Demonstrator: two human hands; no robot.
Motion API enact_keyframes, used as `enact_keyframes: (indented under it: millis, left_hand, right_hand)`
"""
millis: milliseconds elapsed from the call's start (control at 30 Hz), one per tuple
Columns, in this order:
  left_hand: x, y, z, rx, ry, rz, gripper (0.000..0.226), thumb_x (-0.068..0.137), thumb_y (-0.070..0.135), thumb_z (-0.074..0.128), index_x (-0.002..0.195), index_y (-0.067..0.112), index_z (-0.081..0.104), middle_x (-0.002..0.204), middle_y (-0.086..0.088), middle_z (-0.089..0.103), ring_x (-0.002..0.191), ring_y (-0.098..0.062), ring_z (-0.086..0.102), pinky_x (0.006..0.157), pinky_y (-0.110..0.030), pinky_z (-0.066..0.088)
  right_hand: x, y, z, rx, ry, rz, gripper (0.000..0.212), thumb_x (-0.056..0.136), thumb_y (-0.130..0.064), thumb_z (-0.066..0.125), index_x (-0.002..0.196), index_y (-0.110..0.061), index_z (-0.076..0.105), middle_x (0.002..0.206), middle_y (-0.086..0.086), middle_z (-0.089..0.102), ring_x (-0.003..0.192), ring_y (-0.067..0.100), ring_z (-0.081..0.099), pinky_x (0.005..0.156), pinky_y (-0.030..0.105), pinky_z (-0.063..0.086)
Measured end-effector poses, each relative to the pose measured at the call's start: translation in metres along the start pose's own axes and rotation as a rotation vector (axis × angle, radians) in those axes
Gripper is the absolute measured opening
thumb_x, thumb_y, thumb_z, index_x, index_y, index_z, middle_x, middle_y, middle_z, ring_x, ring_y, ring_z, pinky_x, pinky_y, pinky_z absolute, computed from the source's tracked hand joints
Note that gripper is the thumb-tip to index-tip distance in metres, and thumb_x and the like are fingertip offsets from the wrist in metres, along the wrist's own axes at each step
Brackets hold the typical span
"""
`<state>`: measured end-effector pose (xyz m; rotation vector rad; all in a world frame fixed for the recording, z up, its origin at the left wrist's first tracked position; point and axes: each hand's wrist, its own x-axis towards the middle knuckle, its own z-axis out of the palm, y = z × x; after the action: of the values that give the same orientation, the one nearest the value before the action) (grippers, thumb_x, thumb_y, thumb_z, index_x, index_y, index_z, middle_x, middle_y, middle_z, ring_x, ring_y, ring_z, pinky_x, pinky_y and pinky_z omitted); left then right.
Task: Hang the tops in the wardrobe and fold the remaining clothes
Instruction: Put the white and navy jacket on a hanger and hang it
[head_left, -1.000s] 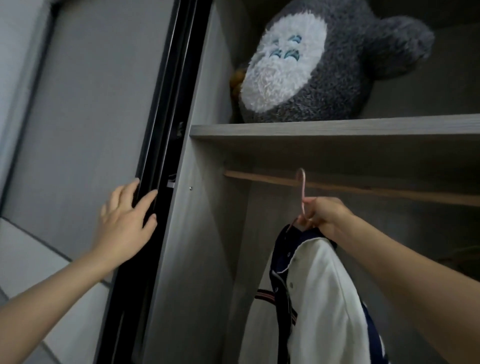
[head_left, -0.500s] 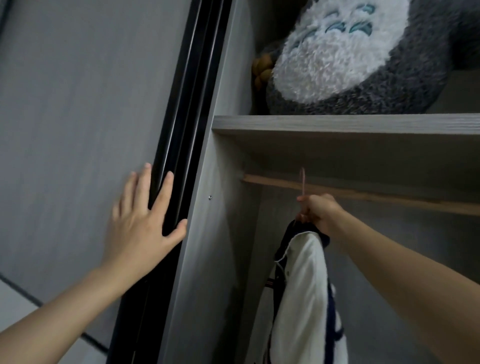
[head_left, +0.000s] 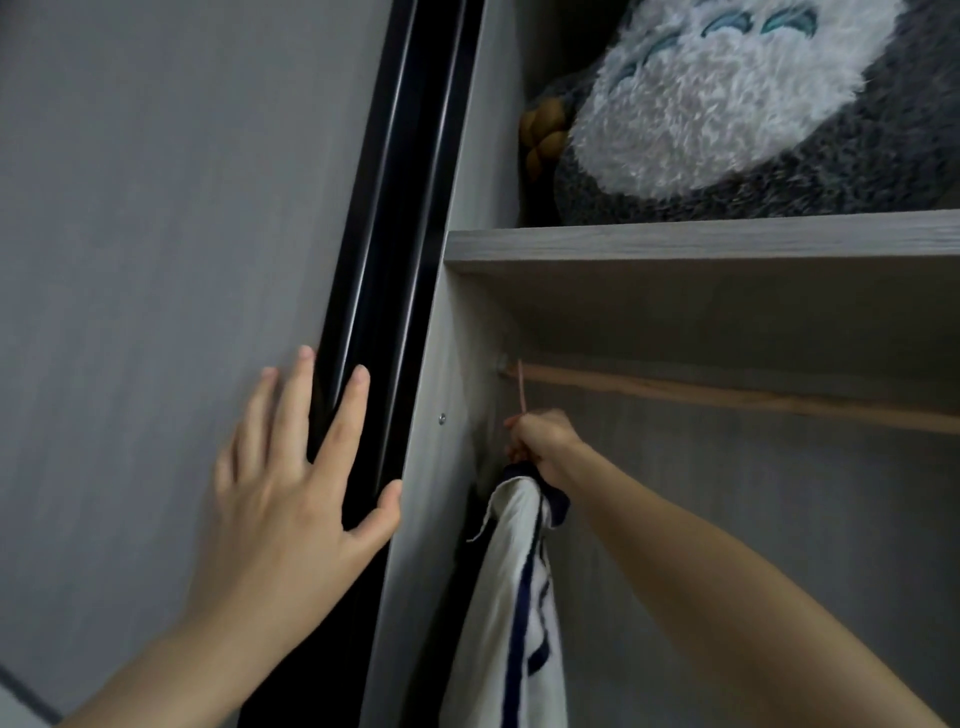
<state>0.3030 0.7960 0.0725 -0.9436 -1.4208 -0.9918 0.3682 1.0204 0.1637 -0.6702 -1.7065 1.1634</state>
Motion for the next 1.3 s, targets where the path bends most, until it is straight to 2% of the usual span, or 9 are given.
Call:
enact_keyframes:
  millis: [200, 367, 467, 633, 767, 900, 1000, 1100, 1300]
  left_hand:
    - [0.007, 0.001, 0.005, 0.004, 0.007, -0.001, 0.071, 0.078, 0.045, 0.039, 0.141, 0.014, 0.030, 0.147, -0.025, 0.029, 0.130, -0.046, 0.029, 0.088, -0.066, 0.037]
    - [0.006, 0.000, 0.006, 0.006, -0.007, -0.005, 0.071, 0.078, 0.046, 0.039, 0.141, 0.015, 0.029, 0.148, -0.026, 0.027, 0.130, -0.048, 0.029, 0.090, -0.066, 0.036]
    - [0.006, -0.001, 0.006, 0.013, -0.044, -0.014, 0.072, 0.079, 0.047, 0.038, 0.142, 0.014, 0.029, 0.149, -0.026, 0.026, 0.131, -0.050, 0.030, 0.091, -0.066, 0.035]
    - [0.006, 0.000, 0.001, 0.043, -0.100, -0.032, 0.075, 0.079, 0.047, 0.040, 0.143, 0.009, 0.033, 0.148, -0.028, 0.026, 0.130, -0.052, 0.030, 0.091, -0.067, 0.035]
    - [0.004, 0.004, -0.003, 0.069, -0.115, -0.051, 0.073, 0.078, 0.038, 0.053, 0.142, 0.007, 0.035, 0.147, -0.031, 0.025, 0.129, -0.052, 0.029, 0.092, -0.068, 0.031]
    - [-0.004, 0.028, -0.007, 0.096, -0.026, 0.018, 0.059, 0.081, 0.029, 0.045, 0.133, 0.002, 0.044, 0.143, -0.035, 0.027, 0.131, -0.048, 0.024, 0.093, -0.068, 0.028]
    - [-0.004, 0.062, 0.001, 0.080, 0.005, 0.176, 0.051, 0.084, 0.030, 0.041, 0.127, 0.003, 0.051, 0.140, -0.034, 0.035, 0.131, -0.046, 0.027, 0.096, -0.065, 0.030]
    - [-0.004, 0.100, 0.015, 0.028, -0.047, 0.247, 0.050, 0.083, 0.030, 0.041, 0.120, 0.003, 0.060, 0.136, -0.031, 0.043, 0.128, -0.046, 0.036, 0.095, -0.063, 0.034]
    - [-0.025, 0.163, 0.057, -0.134, -0.191, 0.250, 0.053, 0.079, 0.030, 0.039, 0.115, 0.001, 0.064, 0.130, -0.031, 0.049, 0.121, -0.049, 0.047, 0.092, -0.063, 0.038]
  right_hand:
    - [0.024, 0.007, 0.013, -0.092, -0.006, -0.024, 0.033, 0.079, 0.010, 0.047, 0.112, 0.012, 0.054, 0.066, 0.015, 0.052, 0.049, 0.023, 0.048, 0.035, 0.019, 0.036]
    - [0.015, 0.005, -0.004, -0.298, -0.084, -0.021, 0.006, 0.087, -0.003, 0.054, 0.088, 0.002, 0.057, 0.063, 0.011, 0.049, 0.051, 0.019, 0.046, 0.043, 0.021, 0.036]
    - [0.010, 0.000, -0.027, -0.326, -0.081, -0.039, 0.016, 0.085, 0.002, 0.054, 0.069, 0.000, 0.055, 0.061, 0.012, 0.047, 0.054, 0.022, 0.046, 0.053, 0.029, 0.038]
    - [-0.002, -0.020, -0.079, -0.483, 0.065, -0.161, 0.011, 0.088, -0.008, 0.057, 0.098, -0.002, 0.057, 0.076, 0.009, 0.051, 0.072, 0.020, 0.049, 0.055, 0.028, 0.039]
    - [-0.017, -0.031, -0.121, -0.563, 0.137, -0.163, 0.003, 0.088, -0.006, 0.054, 0.088, -0.004, 0.057, 0.062, 0.006, 0.044, 0.059, 0.019, 0.043, 0.051, 0.026, 0.035]
    - [-0.030, -0.023, -0.166, -0.604, 0.144, -0.131, 0.025, 0.089, -0.002, 0.051, 0.065, -0.007, 0.047, 0.060, 0.006, 0.039, 0.055, 0.018, 0.038, 0.052, 0.023, 0.032]
    - [-0.041, -0.015, -0.194, -0.619, 0.168, -0.112, 0.004, 0.088, -0.004, 0.055, 0.084, -0.003, 0.055, 0.065, 0.005, 0.042, 0.069, 0.024, 0.044, 0.055, 0.023, 0.032]
    - [-0.058, -0.011, -0.234, -0.660, 0.234, -0.096, 0.007, 0.088, -0.004, 0.056, 0.093, 0.002, 0.058, 0.070, 0.006, 0.048, 0.080, 0.026, 0.046, 0.054, 0.024, 0.033]
    - [-0.122, -0.002, -0.319, -1.393, 0.467, -0.039, 0.017, 0.091, -0.012, 0.048, 0.099, -0.005, 0.061, 0.107, 0.017, 0.061, 0.096, 0.032, 0.053, 0.074, 0.034, 0.044]
